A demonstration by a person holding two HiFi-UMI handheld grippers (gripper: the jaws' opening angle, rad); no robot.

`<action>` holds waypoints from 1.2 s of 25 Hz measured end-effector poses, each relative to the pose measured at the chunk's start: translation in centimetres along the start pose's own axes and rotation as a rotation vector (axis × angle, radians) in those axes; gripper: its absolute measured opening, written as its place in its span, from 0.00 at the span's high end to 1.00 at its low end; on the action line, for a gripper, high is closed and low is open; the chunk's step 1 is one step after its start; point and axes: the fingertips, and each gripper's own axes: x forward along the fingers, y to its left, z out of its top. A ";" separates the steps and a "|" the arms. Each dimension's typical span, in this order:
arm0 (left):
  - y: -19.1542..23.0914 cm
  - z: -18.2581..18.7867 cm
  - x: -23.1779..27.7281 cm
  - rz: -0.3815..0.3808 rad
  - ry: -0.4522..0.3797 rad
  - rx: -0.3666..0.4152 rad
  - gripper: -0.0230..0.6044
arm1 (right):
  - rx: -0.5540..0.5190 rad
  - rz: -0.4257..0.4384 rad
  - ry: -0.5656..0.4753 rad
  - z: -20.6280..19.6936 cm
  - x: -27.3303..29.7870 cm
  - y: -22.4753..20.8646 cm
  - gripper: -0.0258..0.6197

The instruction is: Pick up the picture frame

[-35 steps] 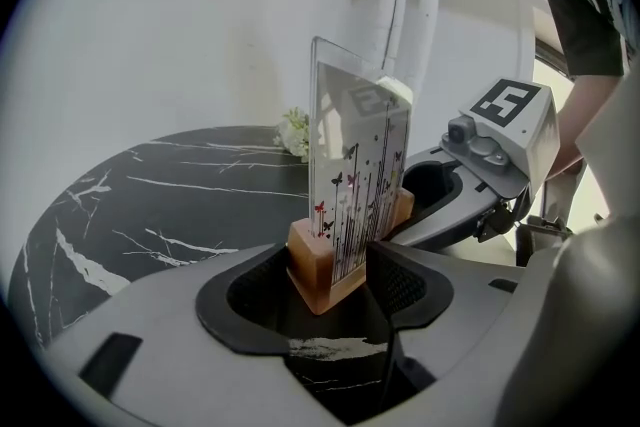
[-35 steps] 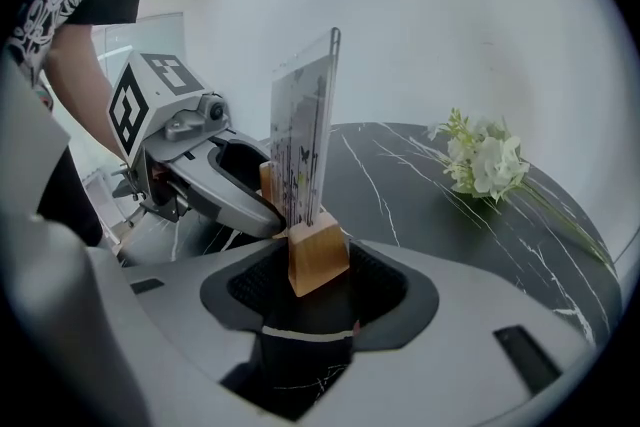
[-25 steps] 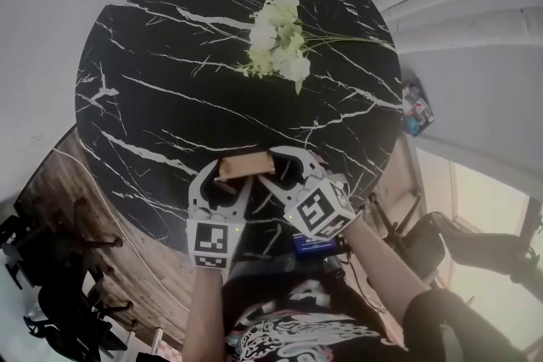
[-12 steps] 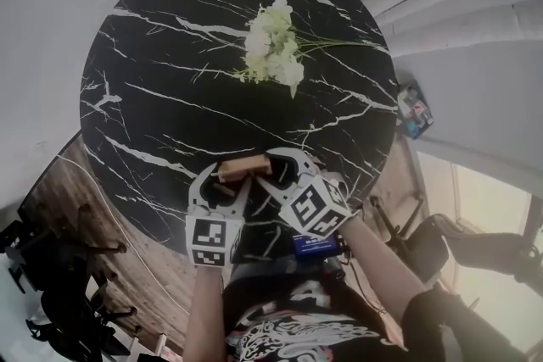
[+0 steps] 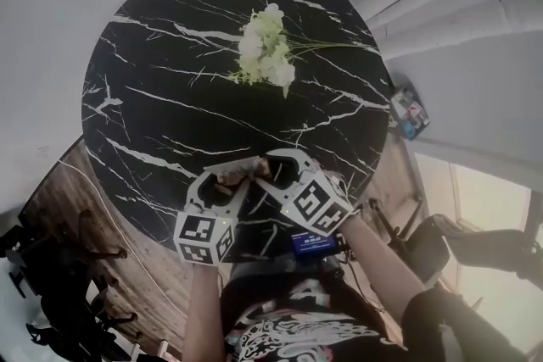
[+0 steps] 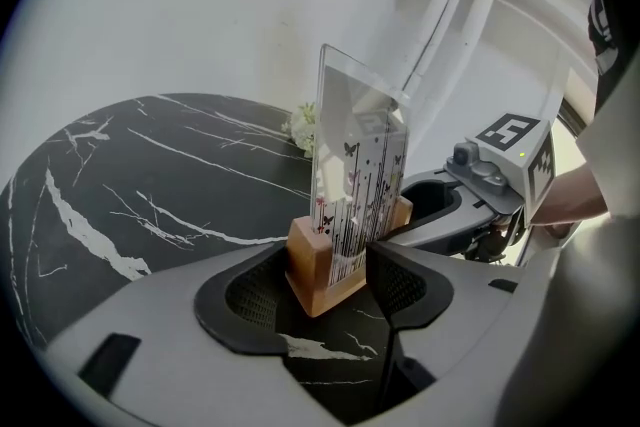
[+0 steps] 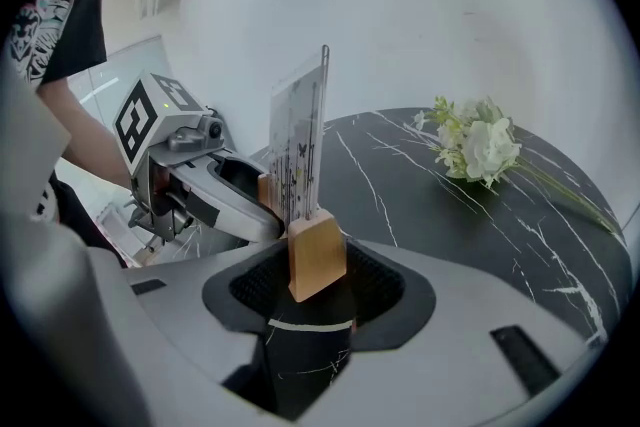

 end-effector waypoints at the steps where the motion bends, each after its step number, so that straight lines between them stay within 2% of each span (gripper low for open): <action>1: -0.2 0.1 -0.1 -0.005 -0.001 -0.004 0.56 | 0.008 0.000 -0.003 0.0 -0.2 0.0 0.69; 11: -1.7 0.4 -1.1 -0.062 -0.019 -0.077 0.56 | 0.042 -0.006 -0.019 0.0 -2.4 0.7 0.69; 30: -5.2 0.2 -5.2 -0.145 -0.050 -0.116 0.56 | 0.157 -0.063 -0.115 0.7 -6.6 4.5 0.69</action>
